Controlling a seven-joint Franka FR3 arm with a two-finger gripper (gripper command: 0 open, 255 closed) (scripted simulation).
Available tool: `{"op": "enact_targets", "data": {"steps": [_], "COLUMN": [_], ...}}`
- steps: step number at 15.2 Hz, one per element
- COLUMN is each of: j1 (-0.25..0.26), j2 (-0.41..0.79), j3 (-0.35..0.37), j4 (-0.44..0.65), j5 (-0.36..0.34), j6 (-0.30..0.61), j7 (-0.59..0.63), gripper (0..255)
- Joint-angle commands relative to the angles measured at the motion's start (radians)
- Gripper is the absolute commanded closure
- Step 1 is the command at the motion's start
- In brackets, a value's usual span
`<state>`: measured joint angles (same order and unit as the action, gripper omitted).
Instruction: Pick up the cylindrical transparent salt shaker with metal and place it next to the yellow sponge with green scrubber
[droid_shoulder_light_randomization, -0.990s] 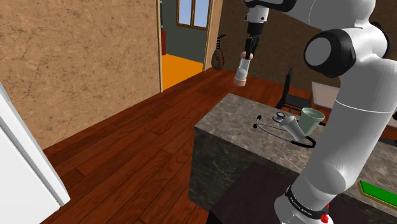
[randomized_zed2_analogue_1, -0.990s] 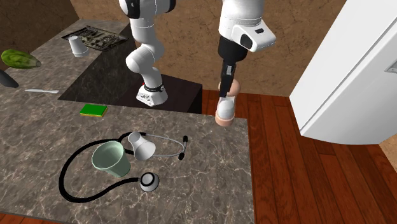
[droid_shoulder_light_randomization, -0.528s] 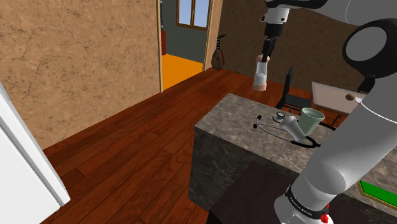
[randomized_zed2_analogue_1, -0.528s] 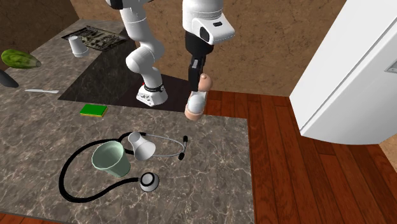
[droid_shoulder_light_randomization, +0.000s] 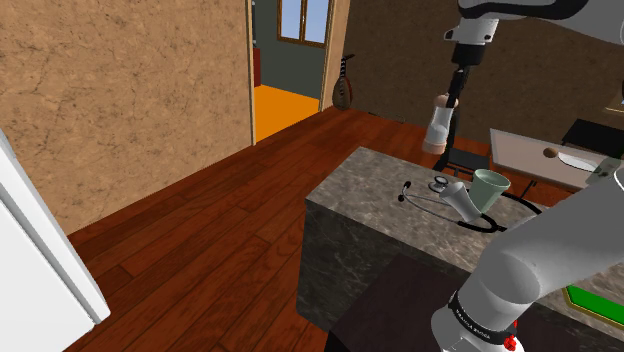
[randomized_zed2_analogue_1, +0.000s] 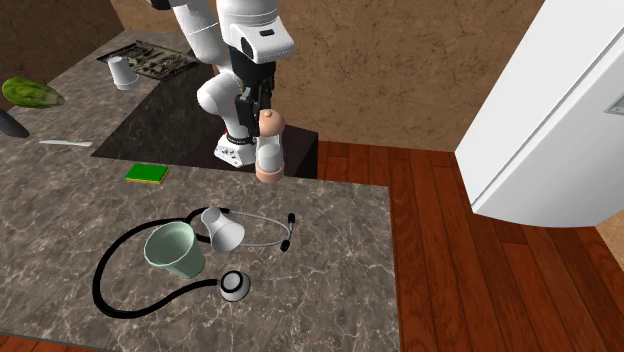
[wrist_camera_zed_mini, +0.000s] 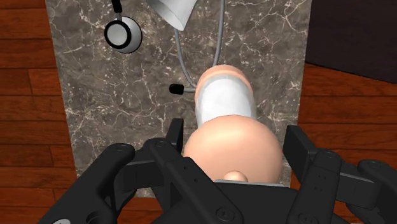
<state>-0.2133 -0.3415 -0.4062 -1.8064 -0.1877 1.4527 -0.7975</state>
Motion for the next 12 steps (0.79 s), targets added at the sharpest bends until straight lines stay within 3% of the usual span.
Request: {"op": "enact_targets", "data": {"steps": [1,12], "j1": [-0.016,-0.119], "j2": [-0.060,-0.331], "j3": [-0.008,-0.074], "j4": [-0.046,-0.204], "j5": [-0.026,-0.170], "j6": [-0.007,-0.079], "j7": [-0.021,-0.168], "gripper": [255,255]}}
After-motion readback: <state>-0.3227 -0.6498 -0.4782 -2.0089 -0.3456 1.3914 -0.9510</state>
